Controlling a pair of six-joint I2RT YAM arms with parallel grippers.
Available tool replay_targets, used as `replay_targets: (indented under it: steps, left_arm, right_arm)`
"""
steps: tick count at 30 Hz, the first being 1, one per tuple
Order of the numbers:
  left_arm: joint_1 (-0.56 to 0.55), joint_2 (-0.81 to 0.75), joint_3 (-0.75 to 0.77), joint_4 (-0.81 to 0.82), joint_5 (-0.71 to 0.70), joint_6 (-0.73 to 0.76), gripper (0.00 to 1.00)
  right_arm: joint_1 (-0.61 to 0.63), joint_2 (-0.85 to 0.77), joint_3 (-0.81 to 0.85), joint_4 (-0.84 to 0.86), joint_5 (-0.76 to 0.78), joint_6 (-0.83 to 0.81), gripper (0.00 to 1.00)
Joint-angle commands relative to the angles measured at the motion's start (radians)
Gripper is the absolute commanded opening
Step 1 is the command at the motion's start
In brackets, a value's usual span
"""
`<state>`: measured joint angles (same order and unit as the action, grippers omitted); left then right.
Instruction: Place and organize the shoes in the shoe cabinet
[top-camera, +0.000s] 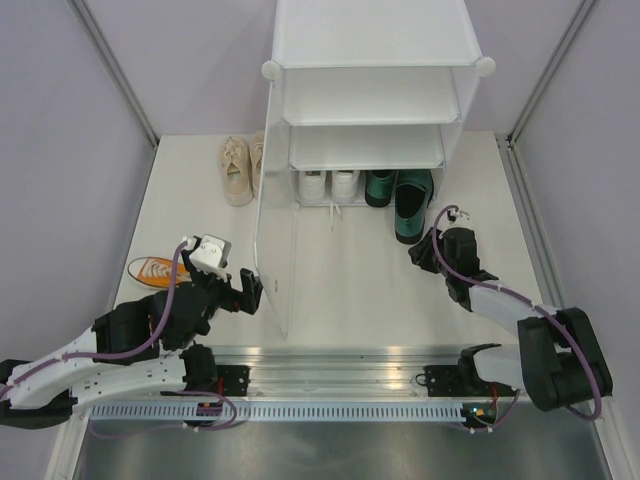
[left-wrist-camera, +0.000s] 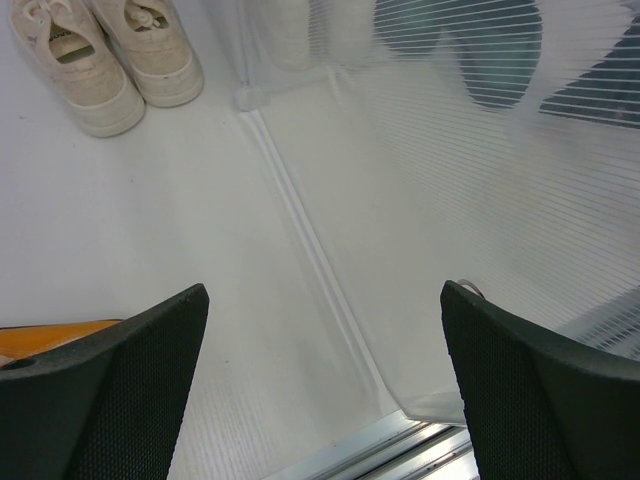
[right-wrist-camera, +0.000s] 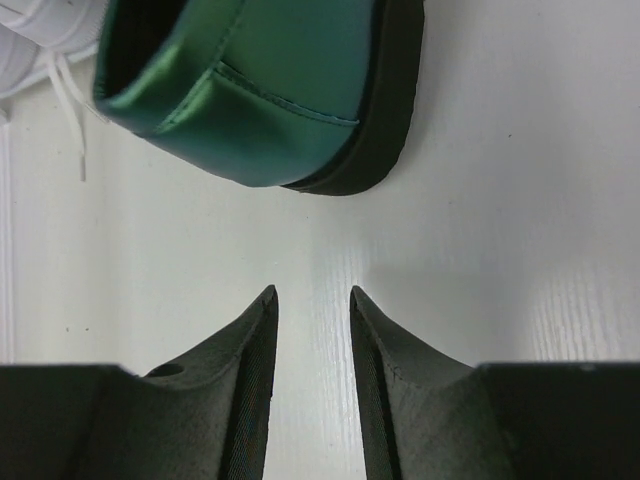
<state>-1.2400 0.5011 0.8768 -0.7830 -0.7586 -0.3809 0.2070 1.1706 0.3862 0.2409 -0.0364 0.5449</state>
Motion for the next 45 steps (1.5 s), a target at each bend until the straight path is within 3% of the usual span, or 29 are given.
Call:
replay_targets:
  steps: [1, 14, 26, 45]
  left_arm:
    - [0.007, -0.006, -0.001, 0.014, -0.019, 0.028, 1.00]
    - [0.008, -0.004, -0.004, 0.014, -0.033, 0.027, 1.00]
    - [0.008, -0.003, -0.006, 0.014, -0.038, 0.027, 1.00]
    - [0.010, -0.004, -0.006, 0.014, -0.044, 0.027, 1.00]
  right_arm:
    - [0.006, 0.105, 0.035, 0.178, -0.033, 0.030, 0.40]
    - [-0.011, 0.330, 0.325, 0.121, 0.099, 0.000, 0.42]
    - [-0.078, 0.468, 0.548, 0.097, 0.095, -0.005, 0.40]
    - [-0.081, 0.416, 0.628, 0.173, 0.055, -0.040, 0.39]
